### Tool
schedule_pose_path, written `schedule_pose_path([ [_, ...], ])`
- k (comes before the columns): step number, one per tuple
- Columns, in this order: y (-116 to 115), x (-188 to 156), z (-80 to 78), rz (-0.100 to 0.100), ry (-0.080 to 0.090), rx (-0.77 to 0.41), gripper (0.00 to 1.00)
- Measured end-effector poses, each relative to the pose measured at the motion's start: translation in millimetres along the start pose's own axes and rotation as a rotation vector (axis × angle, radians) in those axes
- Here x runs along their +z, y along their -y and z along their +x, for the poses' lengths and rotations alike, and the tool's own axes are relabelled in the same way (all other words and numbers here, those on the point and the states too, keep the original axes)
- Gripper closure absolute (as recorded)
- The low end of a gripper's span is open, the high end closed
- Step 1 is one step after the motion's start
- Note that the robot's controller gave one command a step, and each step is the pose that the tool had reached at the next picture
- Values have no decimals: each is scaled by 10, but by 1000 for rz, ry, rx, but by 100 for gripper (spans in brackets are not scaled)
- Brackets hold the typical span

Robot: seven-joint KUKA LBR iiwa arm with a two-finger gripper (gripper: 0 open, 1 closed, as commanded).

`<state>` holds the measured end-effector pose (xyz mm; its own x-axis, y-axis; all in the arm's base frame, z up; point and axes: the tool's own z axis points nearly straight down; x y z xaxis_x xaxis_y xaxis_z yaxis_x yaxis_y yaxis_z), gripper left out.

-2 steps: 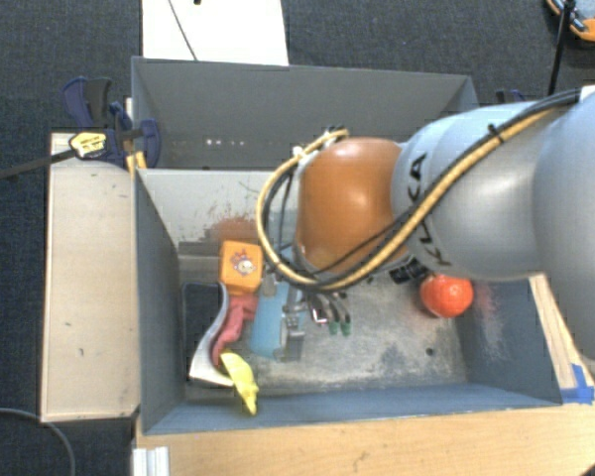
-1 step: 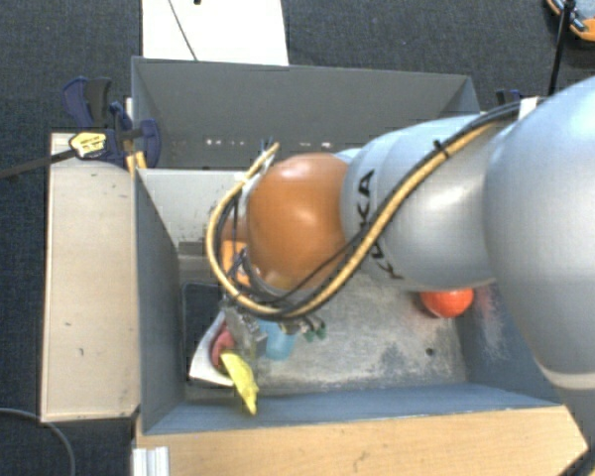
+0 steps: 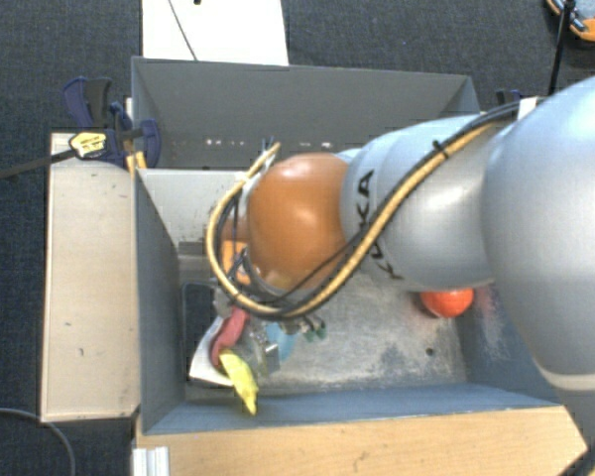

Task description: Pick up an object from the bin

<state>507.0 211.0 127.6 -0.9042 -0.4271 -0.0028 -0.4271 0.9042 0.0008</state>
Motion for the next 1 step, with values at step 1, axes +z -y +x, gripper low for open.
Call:
schedule_pose_path([
  [1, 0, 0, 0, 0, 0, 2, 0],
])
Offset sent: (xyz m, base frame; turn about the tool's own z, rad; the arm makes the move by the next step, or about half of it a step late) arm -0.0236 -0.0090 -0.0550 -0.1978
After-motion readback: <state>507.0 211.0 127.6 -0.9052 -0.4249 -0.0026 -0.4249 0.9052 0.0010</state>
